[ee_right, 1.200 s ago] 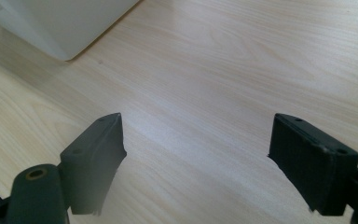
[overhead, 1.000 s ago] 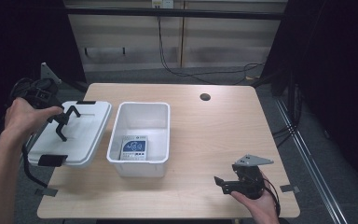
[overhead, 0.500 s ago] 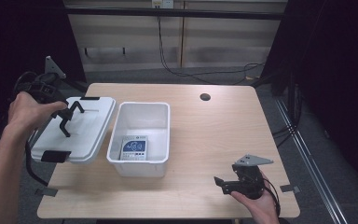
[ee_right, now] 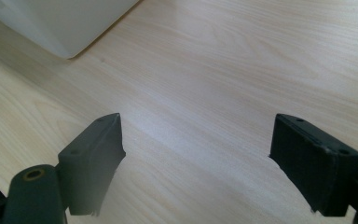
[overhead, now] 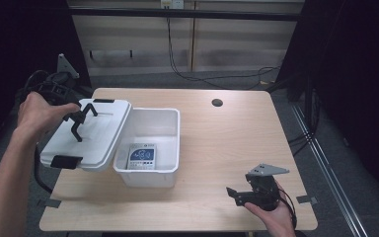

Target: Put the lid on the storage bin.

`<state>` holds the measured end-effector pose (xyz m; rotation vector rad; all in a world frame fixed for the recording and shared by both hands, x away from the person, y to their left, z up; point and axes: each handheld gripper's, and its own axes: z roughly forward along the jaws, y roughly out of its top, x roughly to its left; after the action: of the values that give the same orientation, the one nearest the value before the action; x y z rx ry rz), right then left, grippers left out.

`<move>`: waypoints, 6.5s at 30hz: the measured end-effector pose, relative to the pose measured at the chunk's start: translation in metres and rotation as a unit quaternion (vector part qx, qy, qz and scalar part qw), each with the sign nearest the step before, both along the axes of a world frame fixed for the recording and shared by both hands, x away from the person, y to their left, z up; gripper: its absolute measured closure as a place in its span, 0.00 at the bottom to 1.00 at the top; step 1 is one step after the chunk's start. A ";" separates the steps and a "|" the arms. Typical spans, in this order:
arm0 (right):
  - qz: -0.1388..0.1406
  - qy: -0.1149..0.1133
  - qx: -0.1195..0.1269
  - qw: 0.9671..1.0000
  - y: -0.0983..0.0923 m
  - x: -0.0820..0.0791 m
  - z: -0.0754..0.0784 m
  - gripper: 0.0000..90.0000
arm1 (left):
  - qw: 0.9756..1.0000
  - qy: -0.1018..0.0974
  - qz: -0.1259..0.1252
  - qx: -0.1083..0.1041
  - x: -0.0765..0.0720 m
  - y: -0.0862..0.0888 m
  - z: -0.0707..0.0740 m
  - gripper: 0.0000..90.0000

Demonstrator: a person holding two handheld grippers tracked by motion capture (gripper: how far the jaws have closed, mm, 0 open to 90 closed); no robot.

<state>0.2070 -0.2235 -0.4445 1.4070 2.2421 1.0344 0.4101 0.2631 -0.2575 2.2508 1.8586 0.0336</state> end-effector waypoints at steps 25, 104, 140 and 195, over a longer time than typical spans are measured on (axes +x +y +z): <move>0.005 0.002 -0.002 1.000 0.000 0.000 0.000 0.18 | 1.000 -0.012 -0.021 0.007 0.002 -0.064 0.014 0.94; 0.010 0.006 -0.004 1.000 -0.001 -0.001 -0.001 0.18 | 0.997 -0.016 0.074 -0.004 -0.004 -0.157 -0.028 0.94; 0.011 0.007 -0.003 1.000 -0.001 0.000 -0.002 0.18 | 1.000 -0.019 0.005 -0.014 0.000 -0.163 -0.033 0.89; 0.014 0.014 -0.002 1.000 0.000 0.000 -0.003 0.19 | 0.998 0.019 0.060 -0.020 0.008 -0.156 -0.054 0.94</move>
<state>0.2074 -0.2238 -0.4471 1.4005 2.2878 1.0249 0.4183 0.1069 -0.3115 2.1259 1.9929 -0.0280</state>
